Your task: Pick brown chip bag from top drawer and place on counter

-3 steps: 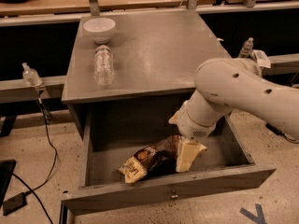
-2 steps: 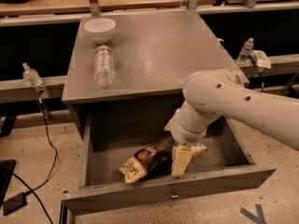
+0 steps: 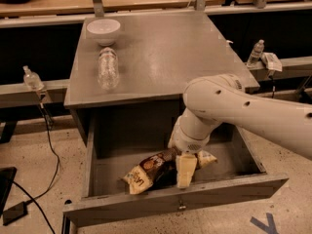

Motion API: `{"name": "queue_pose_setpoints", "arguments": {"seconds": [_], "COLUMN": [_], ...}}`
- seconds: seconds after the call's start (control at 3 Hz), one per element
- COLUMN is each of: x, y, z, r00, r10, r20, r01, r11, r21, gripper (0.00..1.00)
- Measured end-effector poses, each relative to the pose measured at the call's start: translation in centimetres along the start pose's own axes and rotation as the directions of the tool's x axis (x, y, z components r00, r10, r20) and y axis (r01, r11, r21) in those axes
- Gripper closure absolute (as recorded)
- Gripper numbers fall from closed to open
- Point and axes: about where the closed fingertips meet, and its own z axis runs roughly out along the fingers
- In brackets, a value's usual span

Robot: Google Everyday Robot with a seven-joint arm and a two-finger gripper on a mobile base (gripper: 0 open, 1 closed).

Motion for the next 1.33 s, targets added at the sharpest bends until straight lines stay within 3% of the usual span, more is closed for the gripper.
{"name": "queue_pose_setpoints", "arguments": {"seconds": [0.67,1.33], "x": [-0.30,-0.51], "y": [0.02,0.10], "z": [0.17,0.24], "r00": [1.000,1.000], "r10": [-0.006,-0.011], "r20": [-0.002,0.001], "r01": [0.006,0.011], "r11": [0.9999,0.9997], "r21": [-0.012,-0.020], "gripper": [0.88,1.00]}}
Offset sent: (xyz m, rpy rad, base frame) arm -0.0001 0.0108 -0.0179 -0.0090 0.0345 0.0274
